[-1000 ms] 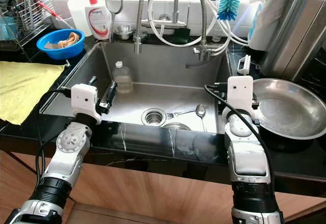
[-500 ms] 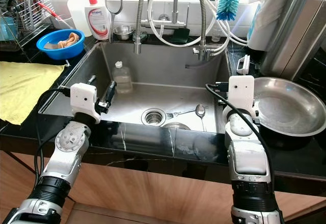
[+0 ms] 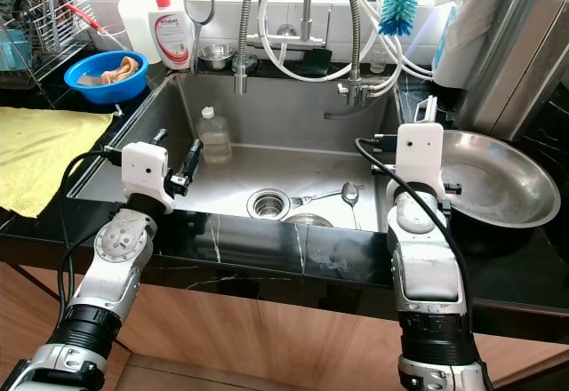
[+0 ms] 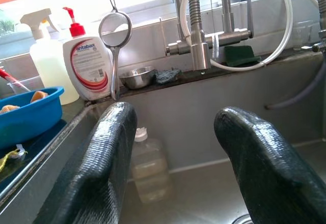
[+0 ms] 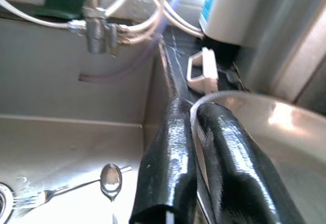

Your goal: Kitchen organization

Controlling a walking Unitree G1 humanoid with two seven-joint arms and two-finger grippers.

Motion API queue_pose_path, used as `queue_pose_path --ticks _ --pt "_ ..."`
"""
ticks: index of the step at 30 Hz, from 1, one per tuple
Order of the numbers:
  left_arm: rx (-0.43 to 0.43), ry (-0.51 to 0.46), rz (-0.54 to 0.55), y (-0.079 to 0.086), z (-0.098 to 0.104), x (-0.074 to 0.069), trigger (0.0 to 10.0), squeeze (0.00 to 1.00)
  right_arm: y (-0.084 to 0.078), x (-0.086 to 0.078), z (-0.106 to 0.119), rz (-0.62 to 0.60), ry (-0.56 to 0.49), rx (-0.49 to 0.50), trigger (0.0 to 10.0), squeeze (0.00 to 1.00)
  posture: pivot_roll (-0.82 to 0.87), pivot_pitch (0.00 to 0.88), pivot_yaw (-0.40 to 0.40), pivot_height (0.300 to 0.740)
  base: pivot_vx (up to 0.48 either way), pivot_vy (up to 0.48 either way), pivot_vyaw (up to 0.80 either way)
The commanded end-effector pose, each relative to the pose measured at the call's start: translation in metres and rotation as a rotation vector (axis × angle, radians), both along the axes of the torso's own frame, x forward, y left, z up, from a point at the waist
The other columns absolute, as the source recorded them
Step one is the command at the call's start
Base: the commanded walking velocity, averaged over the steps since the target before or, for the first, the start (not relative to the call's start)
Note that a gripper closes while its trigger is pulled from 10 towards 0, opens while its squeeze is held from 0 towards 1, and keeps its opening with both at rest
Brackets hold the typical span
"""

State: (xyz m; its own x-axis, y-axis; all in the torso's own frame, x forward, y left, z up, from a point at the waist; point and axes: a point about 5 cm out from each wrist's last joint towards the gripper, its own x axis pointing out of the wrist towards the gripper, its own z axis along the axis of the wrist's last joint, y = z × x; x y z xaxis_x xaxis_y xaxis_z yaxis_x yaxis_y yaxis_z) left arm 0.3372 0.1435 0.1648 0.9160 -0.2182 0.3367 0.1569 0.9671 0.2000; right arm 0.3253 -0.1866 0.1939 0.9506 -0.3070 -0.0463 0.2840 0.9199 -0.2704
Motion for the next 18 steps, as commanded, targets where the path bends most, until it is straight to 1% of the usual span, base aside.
queue_pose_path --ticks 1,3,6,8,9,12,15,16,18 --pt "0.009 -0.008 0.007 0.003 0.003 0.002 10.0 0.0 0.014 0.002 0.018 0.046 -0.076 -0.017 0.0 0.0 -0.01 0.0 0.027 0.72 0.0 0.0 0.0" --pt "0.008 -0.008 0.01 0.004 0.003 0.002 10.0 0.0 0.021 0.002 0.019 0.071 -0.096 -0.016 0.0 0.0 -0.01 0.0 0.027 0.72 0.0 0.0 0.0" --pt "0.006 -0.008 0.015 0.005 0.003 0.002 10.0 0.0 0.026 0.003 0.022 0.1 -0.117 -0.006 0.0 0.0 -0.01 0.0 0.025 0.72 0.0 0.0 0.0" --pt "0.006 -0.008 0.021 0.005 0.002 0.002 10.0 0.0 0.031 0.004 0.025 0.149 -0.141 0.002 0.0 0.0 -0.01 0.0 0.021 0.72 0.0 0.0 0.0" --pt "0.006 -0.008 0.021 0.005 0.002 0.002 10.0 0.0 0.031 0.004 0.025 0.149 -0.141 0.002 0.0 0.0 -0.01 0.0 0.021 0.72 0.0 0.0 0.0" --pt "0.005 -0.006 0.025 0.006 0.002 0.002 10.0 0.0 0.037 0.004 0.027 0.198 -0.154 0.001 0.0 0.0 -0.01 0.0 0.016 0.72 0.0 0.0 0.0" --pt "0.004 -0.006 0.027 0.006 0.002 0.002 10.0 0.0 0.037 0.004 0.027 0.196 -0.153 0.001 0.0 0.0 0.0 0.0 0.015 0.72 0.0 0.0 0.0" --pt "0.004 -0.006 0.028 0.006 0.002 0.002 10.0 0.0 0.036 0.004 0.027 0.186 -0.154 -0.003 10.0 0.0 0.0 0.0 0.015 0.72 0.0 0.0 0.0" --pt "0.005 -0.004 0.029 0.006 0.001 0.002 10.0 0.0 0.033 0.003 0.028 0.167 -0.161 -0.013 10.0 0.0 -0.01 0.0 0.017 0.72 0.0 0.0 0.0"
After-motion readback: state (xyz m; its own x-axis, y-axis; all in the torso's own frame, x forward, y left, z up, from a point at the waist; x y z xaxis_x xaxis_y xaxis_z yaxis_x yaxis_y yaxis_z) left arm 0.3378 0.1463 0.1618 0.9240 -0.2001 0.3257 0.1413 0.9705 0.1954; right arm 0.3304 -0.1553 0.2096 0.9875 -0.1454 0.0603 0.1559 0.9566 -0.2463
